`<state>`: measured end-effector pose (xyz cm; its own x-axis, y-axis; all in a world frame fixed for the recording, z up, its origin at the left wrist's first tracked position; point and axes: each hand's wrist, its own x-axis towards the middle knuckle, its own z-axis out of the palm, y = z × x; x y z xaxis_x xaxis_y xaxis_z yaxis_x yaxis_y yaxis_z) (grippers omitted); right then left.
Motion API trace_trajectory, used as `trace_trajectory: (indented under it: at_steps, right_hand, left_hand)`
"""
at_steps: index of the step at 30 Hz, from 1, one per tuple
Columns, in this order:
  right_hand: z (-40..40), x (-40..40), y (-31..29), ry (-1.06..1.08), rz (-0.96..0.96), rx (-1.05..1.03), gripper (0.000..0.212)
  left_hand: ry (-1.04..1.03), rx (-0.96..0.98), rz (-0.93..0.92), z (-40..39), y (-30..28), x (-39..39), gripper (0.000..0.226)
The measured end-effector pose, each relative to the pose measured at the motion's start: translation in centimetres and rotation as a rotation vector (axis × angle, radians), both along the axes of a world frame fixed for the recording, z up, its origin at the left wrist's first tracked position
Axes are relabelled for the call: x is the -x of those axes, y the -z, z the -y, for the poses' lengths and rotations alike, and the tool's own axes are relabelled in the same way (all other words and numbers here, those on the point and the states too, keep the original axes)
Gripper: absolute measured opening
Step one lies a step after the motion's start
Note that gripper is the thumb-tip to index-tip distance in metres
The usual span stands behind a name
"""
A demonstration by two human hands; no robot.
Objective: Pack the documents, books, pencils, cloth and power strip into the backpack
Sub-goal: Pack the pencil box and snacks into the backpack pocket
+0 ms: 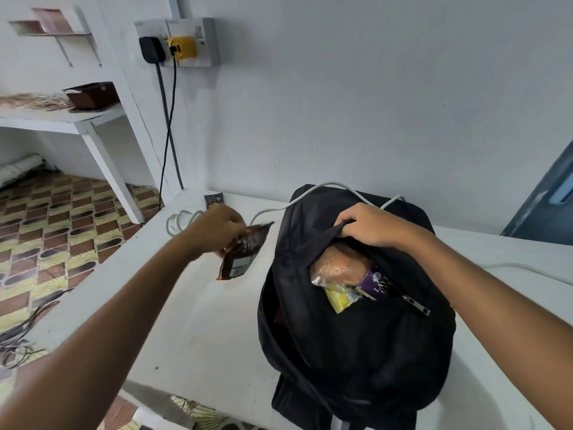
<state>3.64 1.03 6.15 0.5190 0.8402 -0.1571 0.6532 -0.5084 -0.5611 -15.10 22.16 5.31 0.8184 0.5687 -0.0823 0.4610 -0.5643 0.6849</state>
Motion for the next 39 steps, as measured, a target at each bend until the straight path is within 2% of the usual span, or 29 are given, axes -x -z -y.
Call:
trace_trajectory:
  at_steps: [4,6,8,12,17,23,25,29,32,36,39]
  right_hand:
    - [-0.1,-0.3,-0.6,0.005,-0.068,-0.019,0.014]
    - [-0.1,-0.3,-1.0,0.032,-0.119,-0.065,0.014]
    - [-0.1,-0.4,-1.4,0.059,-0.168,-0.084,0.015]
    - [-0.2,-0.6,-2.3,0.084,-0.209,0.006,0.017]
    - [-0.4,-0.6,-2.6,0.093,-0.199,0.042,0.018]
    - [-0.5,-0.2,-2.6,0.076,-0.189,0.035,0.018]
    - [-0.5,-0.1,-2.6,0.051,-0.143,0.031,0.019]
    - [-0.7,1.2,-3.8,-0.047,0.093,0.082,0.018]
    - [-0.8,2.2,-4.8,-0.072,0.221,0.095,0.027]
    - [-0.4,2.9,-5.1,-0.061,0.258,0.096,0.034]
    - [0.0,3.0,-5.1,-0.042,0.258,0.066,0.035]
  left_hand:
    - [0.027,0.352,0.275,1.6,-4.4,1.3,0.038]
    - [0.072,0.529,0.363,2.6,-5.3,1.5,0.020]
    - [0.115,0.709,0.367,4.1,-5.4,1.6,0.009]
    - [0.208,1.000,0.170,7.7,-3.1,1.0,0.043]
    - [0.170,1.101,0.068,10.9,-0.6,-0.6,0.036]
    - [-0.074,1.262,0.280,14.0,1.1,-3.2,0.044]
    - [-0.133,1.248,0.343,15.1,1.6,-3.8,0.043]
    - [-0.234,1.151,0.427,17.0,2.3,-4.7,0.036]
    - [-0.384,1.085,0.505,17.9,2.8,-5.6,0.036]
    - [-0.351,0.794,0.592,18.9,4.0,-6.2,0.040]
    - [-0.209,0.536,0.559,18.8,4.0,-6.5,0.031]
